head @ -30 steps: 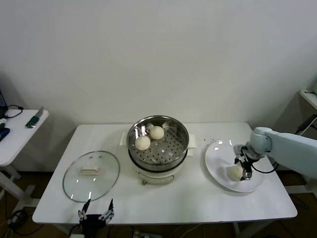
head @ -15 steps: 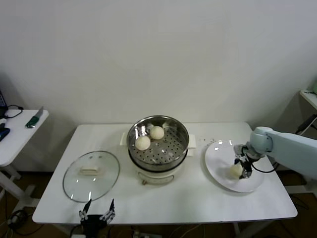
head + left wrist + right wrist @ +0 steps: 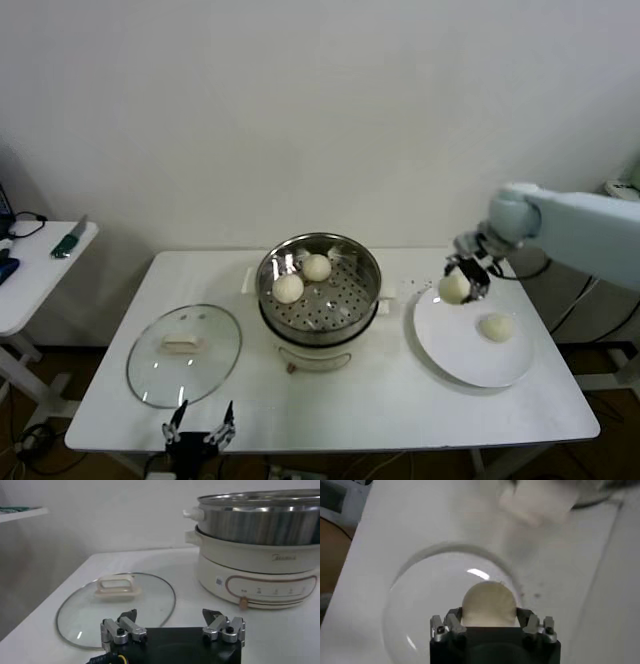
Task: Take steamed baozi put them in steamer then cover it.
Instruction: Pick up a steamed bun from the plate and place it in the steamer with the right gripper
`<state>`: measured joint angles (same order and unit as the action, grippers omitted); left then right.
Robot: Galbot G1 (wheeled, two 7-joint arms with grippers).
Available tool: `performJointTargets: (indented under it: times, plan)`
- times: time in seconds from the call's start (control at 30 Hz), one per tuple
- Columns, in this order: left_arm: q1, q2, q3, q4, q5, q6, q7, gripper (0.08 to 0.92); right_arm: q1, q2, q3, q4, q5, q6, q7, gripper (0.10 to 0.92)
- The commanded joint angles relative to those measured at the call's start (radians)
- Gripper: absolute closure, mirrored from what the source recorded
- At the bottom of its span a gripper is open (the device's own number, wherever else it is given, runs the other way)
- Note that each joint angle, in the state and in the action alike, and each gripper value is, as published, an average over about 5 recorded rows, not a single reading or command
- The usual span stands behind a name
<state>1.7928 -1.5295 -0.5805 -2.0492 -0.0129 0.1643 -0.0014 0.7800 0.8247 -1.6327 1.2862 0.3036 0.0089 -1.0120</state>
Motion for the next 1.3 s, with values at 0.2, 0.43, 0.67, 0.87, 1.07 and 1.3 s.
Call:
performJointTargets:
  times: [0.2,0.43,0.67,0.87,1.07,1.3]
  plan:
    - [0.013,0.005,0.003,-0.001,0.008,-0.004,0.000,0.177,0.331,0.329,-0.016,0.231,0.037,0.288,-0.066,0.319]
    - [0.011,0.004,0.001,-0.006,0.008,-0.002,0.001,0.177,0.190,0.492,0.027,0.241,-0.118,0.321,-0.036,0.318]
    - [0.014,0.005,-0.011,-0.006,0.002,-0.003,0.001,0.177,0.046,0.571,0.036,0.155,-0.230,0.325,-0.010,0.319]
    - [0.016,0.004,-0.018,-0.002,-0.001,-0.005,0.000,0.177,-0.052,0.568,0.036,0.086,-0.303,0.319,0.014,0.321]
    - [0.014,0.003,-0.019,0.001,-0.002,-0.005,0.000,0.177,-0.119,0.549,0.047,0.057,-0.331,0.294,0.051,0.321]
    - [0.012,0.001,-0.017,0.000,0.000,-0.003,0.001,0.177,-0.149,0.554,0.071,0.026,-0.347,0.281,0.078,0.317]
